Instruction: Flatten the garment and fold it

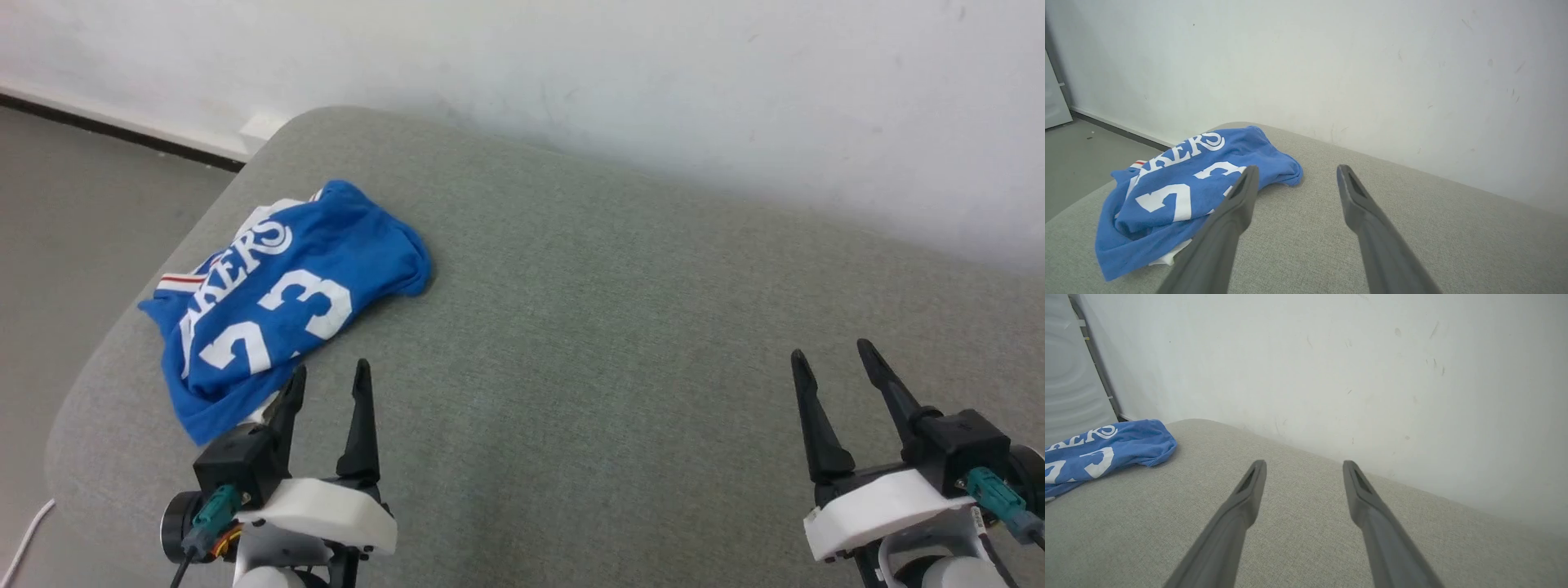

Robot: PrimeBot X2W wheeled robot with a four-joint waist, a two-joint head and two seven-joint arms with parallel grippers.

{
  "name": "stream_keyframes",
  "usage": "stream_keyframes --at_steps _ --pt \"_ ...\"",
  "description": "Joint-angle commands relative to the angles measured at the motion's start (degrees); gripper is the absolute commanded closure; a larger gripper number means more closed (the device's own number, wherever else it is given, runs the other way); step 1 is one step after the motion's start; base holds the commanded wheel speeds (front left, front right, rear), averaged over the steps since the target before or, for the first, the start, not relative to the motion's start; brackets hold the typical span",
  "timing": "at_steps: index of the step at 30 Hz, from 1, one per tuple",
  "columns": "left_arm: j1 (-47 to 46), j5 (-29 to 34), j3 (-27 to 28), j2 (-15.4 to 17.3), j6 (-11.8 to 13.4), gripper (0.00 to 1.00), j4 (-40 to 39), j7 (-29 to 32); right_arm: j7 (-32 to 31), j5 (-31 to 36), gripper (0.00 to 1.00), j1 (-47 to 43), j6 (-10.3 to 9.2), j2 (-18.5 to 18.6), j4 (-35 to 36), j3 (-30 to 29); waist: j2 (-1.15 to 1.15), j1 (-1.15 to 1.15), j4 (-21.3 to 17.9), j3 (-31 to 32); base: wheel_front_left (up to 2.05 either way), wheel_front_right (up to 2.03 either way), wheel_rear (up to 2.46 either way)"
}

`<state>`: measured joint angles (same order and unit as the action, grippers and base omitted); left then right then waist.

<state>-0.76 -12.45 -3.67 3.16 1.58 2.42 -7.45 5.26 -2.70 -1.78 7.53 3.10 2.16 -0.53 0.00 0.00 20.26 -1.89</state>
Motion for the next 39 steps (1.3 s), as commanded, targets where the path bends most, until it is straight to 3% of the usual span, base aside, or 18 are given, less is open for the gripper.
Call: stream_keyframes --at_steps 1,14,23,31,39 --pt "-1.05 -0.82 -0.28 -0.15 0.4 0.0 -0.3 -0.59 0.43 -0.46 0.0 -0.57 -0.02 -0.11 0.54 0.0 0.0 0.0 0.78 -0.45 -0.13 -0.13 -0.13" --pt "-5.58 -1.26 0.54 -0.18 0.23 0.0 -0.69 -2.14 0.48 -1.09 0.0 -0.49 -0.03 -0.14 2.05 0.11 0.0 0.0 3.87 -2.0 -0.04 -0.04 -0.04" --pt "-15.77 0.86 3.44 0.12 -1.42 0.0 1.47 -3.1 0.06 -0.86 0.0 0.42 -0.03 -0.13 3.16 0.46 0.0 0.0 2.35 -5.18 0.0 0.0 0.0" --pt "-29.02 0.5 5.32 4.98 -2.36 0.0 14.24 -0.41 0.32 -1.99 0.0 2.0 -0.03 0.29 3.27 0.52 0.0 0.0 -1.8 -9.59 0.0 0.0 0.0" --pt "-38.89 -2.02 5.92 10.98 -3.67 0.0 31.66 13.86 1.51 -3.77 0.0 4.27 -0.04 0.73 1.81 1.17 0.0 0.0 -5.95 -14.55 0.0 0.0 0.0"
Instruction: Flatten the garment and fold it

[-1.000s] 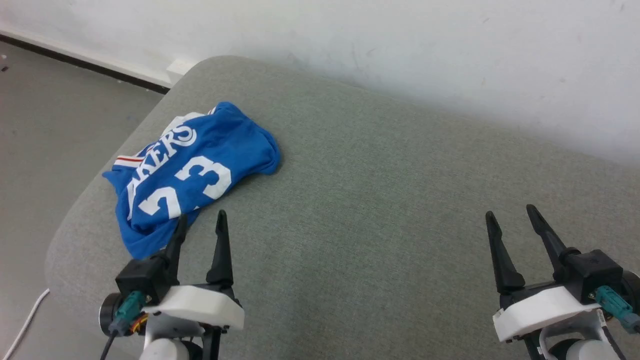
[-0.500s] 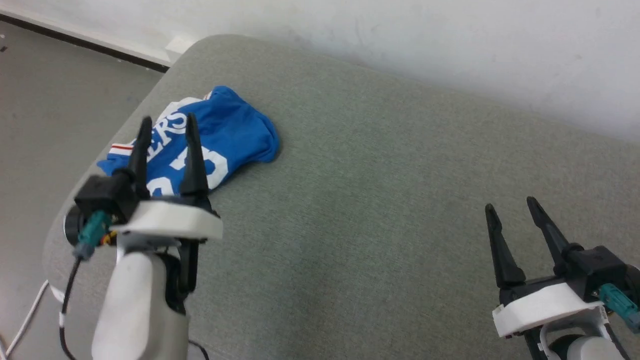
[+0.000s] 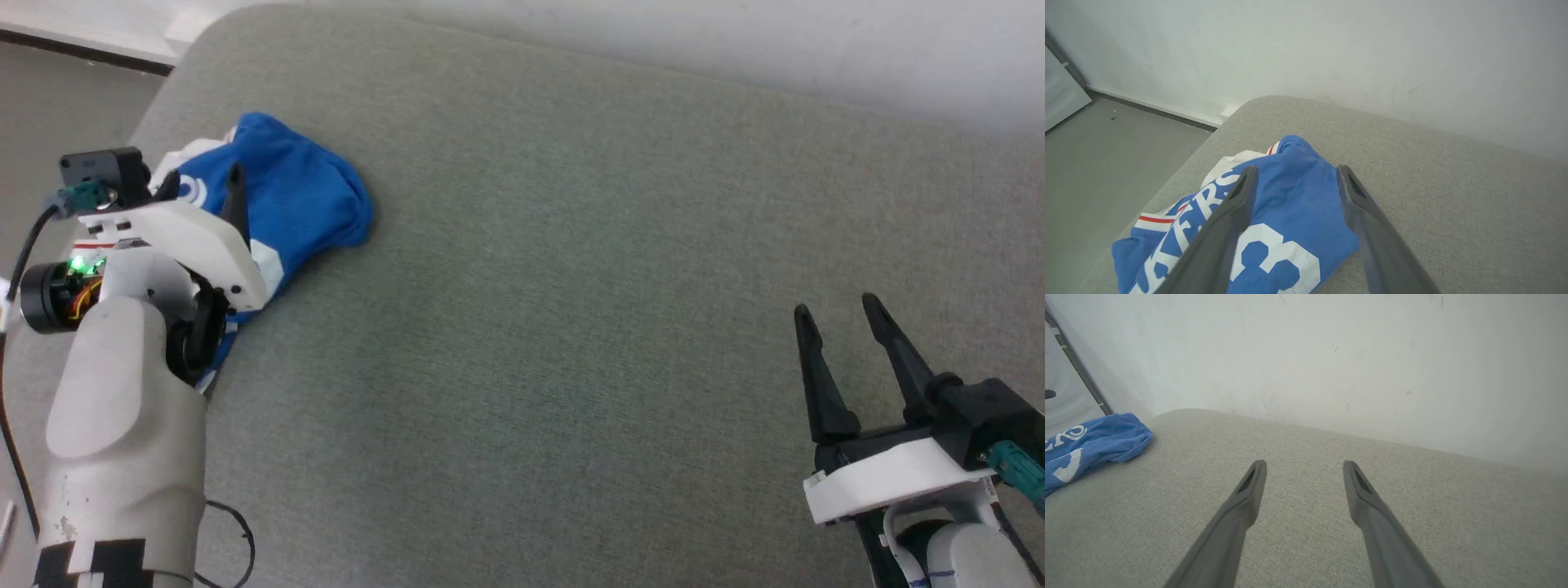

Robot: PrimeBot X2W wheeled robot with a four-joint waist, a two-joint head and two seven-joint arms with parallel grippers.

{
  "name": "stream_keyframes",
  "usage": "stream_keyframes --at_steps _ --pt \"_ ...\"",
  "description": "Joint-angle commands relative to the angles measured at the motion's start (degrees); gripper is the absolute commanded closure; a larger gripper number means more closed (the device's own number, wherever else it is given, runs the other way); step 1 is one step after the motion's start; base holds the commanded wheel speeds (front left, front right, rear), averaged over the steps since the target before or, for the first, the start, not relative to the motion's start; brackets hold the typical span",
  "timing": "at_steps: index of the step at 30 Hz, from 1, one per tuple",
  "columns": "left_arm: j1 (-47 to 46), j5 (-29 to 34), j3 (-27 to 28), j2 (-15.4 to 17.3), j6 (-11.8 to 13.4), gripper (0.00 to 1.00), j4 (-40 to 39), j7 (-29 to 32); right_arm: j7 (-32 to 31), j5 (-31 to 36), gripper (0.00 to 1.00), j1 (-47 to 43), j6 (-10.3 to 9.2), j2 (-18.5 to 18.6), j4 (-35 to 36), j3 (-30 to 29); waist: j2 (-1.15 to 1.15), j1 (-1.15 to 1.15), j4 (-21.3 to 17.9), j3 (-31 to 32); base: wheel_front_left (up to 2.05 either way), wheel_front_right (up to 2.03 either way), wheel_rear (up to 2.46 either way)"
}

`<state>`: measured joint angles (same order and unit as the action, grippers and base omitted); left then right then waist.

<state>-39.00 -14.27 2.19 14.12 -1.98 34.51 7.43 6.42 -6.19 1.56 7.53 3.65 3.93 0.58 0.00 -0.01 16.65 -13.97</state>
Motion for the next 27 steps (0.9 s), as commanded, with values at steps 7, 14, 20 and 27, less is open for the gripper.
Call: stream_keyframes --at_steps 7,14,20,27 --pt "-5.3 -2.85 -0.45 2.09 -1.07 0.0 11.32 12.11 1.3 -1.77 0.0 3.3 -0.04 1.29 -0.93 0.94 0.0 0.01 -3.71 -6.14 0.0 0.0 0.0" --pt "-8.38 -4.54 -1.7 3.44 -2.14 0.05 20.17 21.79 2.17 -3.05 0.0 4.72 -0.04 2.11 -2.18 1.88 0.0 0.01 -4.17 -7.61 0.0 0.0 0.0" --pt "-10.26 -4.92 -3.27 5.12 -2.79 1.0 24.55 26.35 2.84 -3.99 0.0 5.45 -0.04 2.15 -3.39 2.4 0.0 0.01 -4.32 -7.54 0.0 0.0 0.0" --pt "-11.46 -1.26 -4.83 7.95 2.16 1.0 21.3 16.16 3.22 -3.7 0.0 4.58 -0.04 1.28 -5.8 1.54 0.0 0.01 -4.53 -3.12 0.0 0.0 0.0"
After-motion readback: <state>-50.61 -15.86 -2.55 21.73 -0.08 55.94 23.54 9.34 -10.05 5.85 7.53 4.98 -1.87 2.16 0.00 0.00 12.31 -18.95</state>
